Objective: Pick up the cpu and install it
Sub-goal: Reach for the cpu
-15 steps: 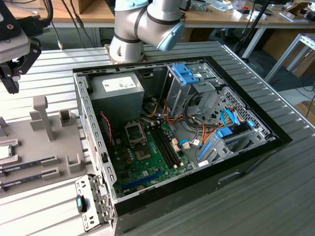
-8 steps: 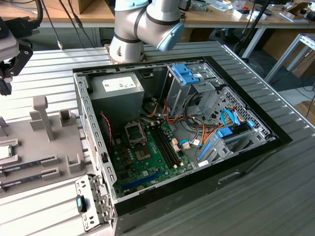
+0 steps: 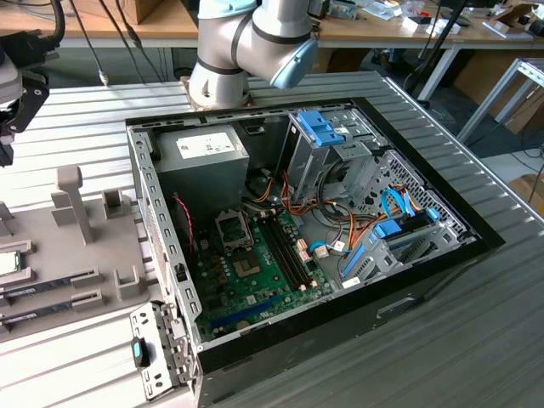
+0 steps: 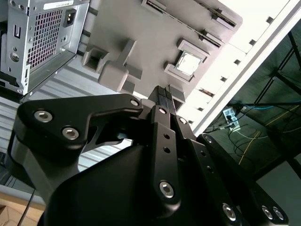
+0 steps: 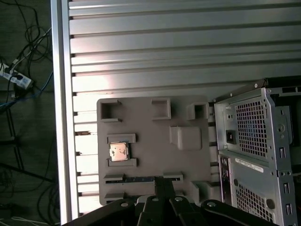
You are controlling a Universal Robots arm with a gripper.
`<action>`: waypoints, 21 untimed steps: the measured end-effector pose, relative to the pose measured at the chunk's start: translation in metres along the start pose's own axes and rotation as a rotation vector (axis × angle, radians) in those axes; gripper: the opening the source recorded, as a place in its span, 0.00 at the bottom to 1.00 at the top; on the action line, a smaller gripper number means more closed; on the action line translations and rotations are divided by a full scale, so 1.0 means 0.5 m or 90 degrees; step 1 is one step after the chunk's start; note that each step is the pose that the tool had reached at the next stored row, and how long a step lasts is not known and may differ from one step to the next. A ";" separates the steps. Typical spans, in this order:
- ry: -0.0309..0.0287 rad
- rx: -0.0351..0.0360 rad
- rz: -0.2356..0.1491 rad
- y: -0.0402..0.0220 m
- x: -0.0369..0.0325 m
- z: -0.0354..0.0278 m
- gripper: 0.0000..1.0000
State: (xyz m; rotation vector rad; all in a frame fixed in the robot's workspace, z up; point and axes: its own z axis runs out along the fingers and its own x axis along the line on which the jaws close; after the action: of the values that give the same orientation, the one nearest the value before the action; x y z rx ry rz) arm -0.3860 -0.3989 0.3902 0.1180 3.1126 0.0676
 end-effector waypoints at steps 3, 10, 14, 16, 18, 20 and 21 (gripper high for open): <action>0.0000 0.0000 0.000 0.000 0.006 0.000 0.11; 0.0000 0.0000 0.000 -0.002 0.019 0.001 0.11; 0.0000 0.0000 0.000 -0.002 0.027 0.001 0.11; 0.0000 0.0000 0.000 -0.002 0.030 0.001 0.11; 0.0000 0.0000 0.000 -0.003 0.034 0.001 0.11; 0.0000 0.0000 0.000 -0.003 0.037 0.001 0.11; 0.0000 0.0000 0.000 -0.003 0.039 0.001 0.11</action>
State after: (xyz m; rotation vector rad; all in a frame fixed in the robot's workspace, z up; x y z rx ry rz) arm -0.4054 -0.3990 0.3890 0.1180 3.1125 0.0676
